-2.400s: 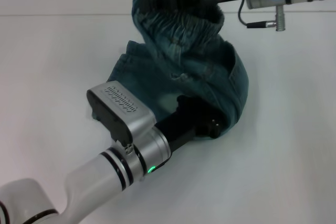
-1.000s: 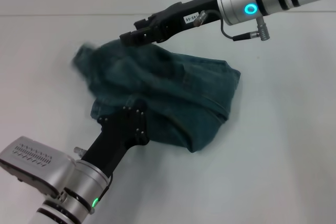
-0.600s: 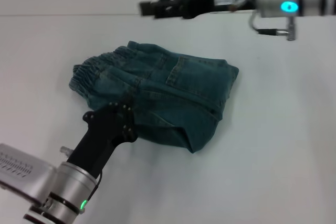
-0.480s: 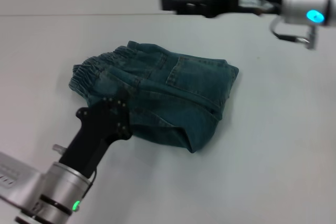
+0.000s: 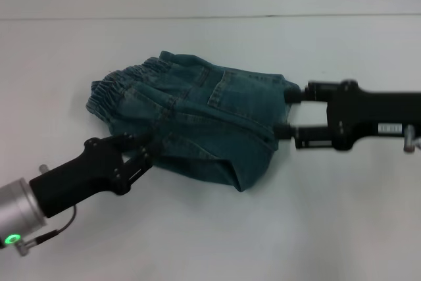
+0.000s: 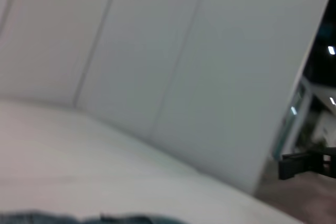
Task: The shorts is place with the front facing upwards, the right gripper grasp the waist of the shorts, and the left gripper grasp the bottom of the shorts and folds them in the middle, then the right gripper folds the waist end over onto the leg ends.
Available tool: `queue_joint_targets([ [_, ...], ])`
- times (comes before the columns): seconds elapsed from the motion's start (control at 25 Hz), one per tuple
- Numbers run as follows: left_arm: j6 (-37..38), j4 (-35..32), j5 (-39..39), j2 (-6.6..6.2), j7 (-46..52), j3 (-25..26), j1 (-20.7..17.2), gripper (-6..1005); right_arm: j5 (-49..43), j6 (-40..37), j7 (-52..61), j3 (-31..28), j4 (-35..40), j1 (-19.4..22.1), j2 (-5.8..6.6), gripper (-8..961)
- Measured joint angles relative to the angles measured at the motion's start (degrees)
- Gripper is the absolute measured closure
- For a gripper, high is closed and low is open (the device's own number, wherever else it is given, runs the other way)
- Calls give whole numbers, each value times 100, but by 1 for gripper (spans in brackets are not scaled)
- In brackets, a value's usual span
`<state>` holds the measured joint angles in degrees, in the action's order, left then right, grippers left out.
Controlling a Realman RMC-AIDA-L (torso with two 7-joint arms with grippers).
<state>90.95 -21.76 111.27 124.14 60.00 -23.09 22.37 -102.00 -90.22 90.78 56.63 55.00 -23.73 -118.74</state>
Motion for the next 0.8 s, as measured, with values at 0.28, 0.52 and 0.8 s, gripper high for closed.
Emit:
queue_joint_targets([
  [0.28, 320, -1495, 5, 24, 1376, -810, -220, 639, -519, 28, 68, -38, 34, 145, -75, 147],
  [0.52, 378, -1776, 69, 24, 1687, -985, -196, 525, -517, 49, 86, -75, 51, 240, -78, 146],
  [0.8, 281, -1837, 90, 22, 1873, -1242, -137, 237, -524, 50, 126, -101, 35, 305, -79, 146],
])
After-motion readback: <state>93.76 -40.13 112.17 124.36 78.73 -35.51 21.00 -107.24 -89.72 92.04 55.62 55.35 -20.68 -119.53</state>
